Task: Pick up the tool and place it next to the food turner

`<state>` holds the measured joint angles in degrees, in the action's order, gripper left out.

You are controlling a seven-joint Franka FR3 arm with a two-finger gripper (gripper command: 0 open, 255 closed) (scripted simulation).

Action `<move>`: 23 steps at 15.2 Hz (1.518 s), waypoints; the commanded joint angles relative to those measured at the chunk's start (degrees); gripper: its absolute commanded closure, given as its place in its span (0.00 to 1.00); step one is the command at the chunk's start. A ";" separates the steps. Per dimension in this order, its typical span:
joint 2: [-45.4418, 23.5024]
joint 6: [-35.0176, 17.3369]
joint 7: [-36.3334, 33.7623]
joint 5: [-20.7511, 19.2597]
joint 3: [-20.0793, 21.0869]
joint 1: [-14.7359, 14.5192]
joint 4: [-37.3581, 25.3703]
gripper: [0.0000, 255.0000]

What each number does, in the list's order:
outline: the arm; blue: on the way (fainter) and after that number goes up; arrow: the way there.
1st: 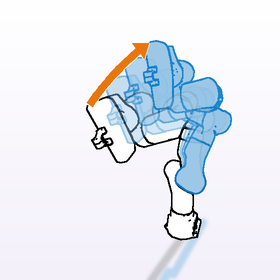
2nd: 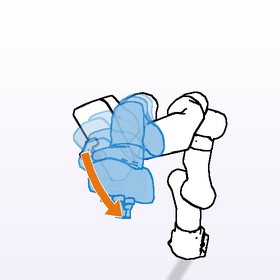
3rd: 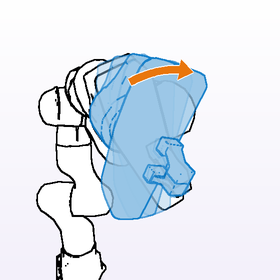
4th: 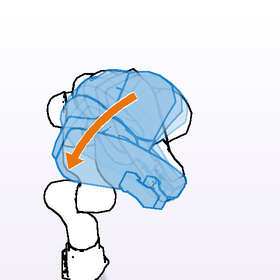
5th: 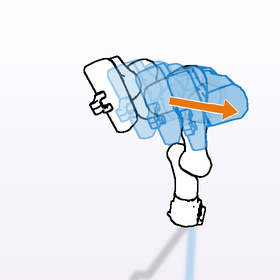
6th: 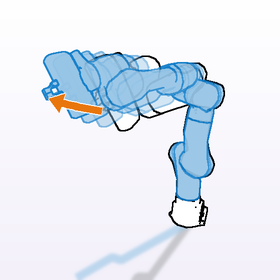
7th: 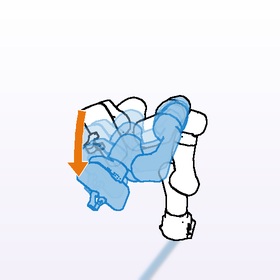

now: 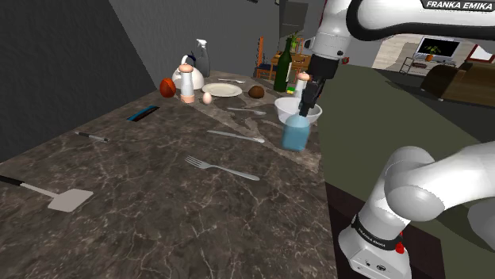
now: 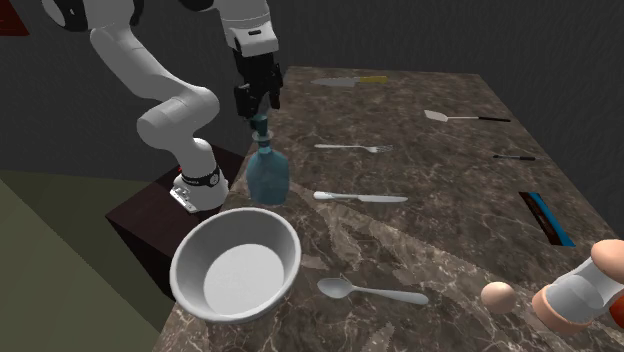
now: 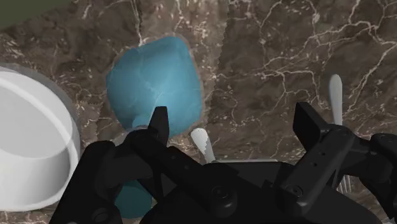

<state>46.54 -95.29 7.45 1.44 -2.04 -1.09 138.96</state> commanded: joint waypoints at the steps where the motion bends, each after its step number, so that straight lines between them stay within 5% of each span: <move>1: 0.00 0.00 0.00 0.00 0.00 0.00 0.00 0.00; 12: -24.93 -14.63 7.91 -0.56 -1.36 -3.41 -8.27 0.00; 21: -45.65 -20.64 13.84 -0.11 -0.97 -5.27 -21.36 0.00; 23: -46.12 -22.14 13.87 -0.06 -0.94 -5.27 -20.33 0.00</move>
<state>1.06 -116.80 21.15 1.36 -3.01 -6.31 118.61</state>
